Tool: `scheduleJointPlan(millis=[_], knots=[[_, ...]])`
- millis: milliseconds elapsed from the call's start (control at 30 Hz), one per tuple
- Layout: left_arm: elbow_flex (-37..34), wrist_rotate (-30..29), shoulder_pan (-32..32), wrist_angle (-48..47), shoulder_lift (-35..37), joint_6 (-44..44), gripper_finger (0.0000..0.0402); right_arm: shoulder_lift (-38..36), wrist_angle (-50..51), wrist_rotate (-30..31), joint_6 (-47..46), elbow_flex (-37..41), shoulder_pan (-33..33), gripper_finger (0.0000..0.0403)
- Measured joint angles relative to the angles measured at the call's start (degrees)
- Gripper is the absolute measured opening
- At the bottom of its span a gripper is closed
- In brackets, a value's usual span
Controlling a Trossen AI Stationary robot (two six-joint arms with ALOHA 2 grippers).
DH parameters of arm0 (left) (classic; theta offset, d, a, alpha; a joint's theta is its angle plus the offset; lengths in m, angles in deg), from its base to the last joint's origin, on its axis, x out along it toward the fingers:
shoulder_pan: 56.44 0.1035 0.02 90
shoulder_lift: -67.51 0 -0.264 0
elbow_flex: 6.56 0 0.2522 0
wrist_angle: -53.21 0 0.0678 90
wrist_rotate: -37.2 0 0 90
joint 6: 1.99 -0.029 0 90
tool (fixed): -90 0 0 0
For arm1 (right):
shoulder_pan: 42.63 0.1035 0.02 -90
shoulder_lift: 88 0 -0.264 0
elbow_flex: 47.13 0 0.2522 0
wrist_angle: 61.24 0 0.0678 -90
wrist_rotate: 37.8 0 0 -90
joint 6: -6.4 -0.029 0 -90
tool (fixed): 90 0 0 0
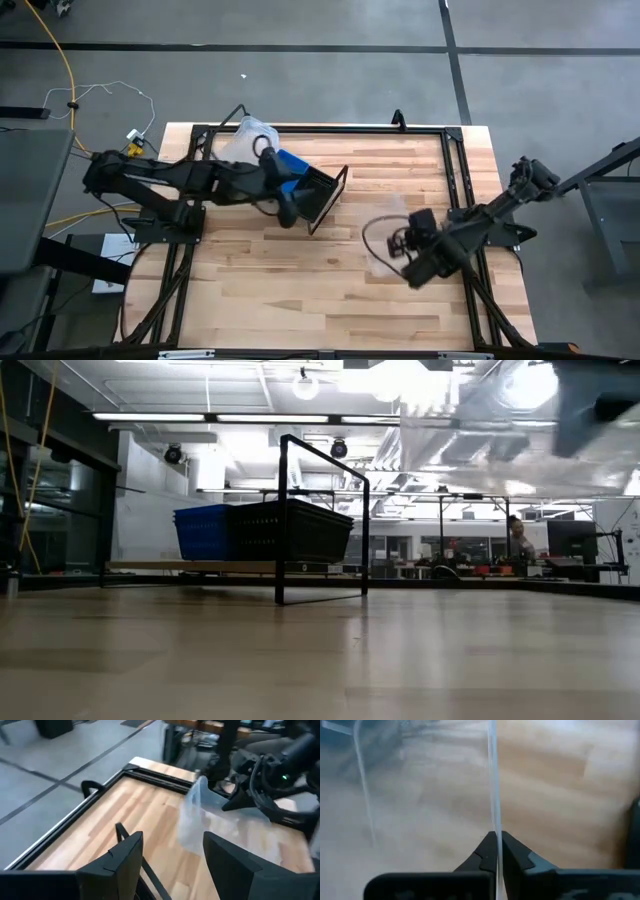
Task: Stack baskets on shelf by color
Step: Stack the transparent bin on top of the other transparent bins on the shelf
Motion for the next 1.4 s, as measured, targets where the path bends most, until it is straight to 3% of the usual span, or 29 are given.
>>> scheduleJointPlan(millis=[233, 400, 667, 967, 1400], knots=[[10.29, -1.75, 1.04, -2.5, -9.9, 2.75, 0.0195, 0.48, 6.4, 14.06, 6.07, -6.68, -10.28, 0.0], [15.19, -2.81, 0.93, -2.31, -14.07, 3.94, 0.0195, 1.71, 10.23, 20.16, 12.87, -13.14, -15.32, 0.0], [16.38, -14.18, 2.02, -1.5, -15.55, 12.63, 0.0195, 2.27, 9.82, 29.99, 18.96, -18.37, -21.74, 0.0], [16.38, -15.41, 4.95, 0.92, -15.55, 25.06, 0.0195, 2.33, 6.35, 35.06, 24.68, -19.74, -25.86, 0.0], [16.27, -15.93, 7.71, 5.98, -17.54, 28.84, 0.0195, 2.33, -10.88, 39.08, 40.7, -19.74, -29.53, 0.0]])
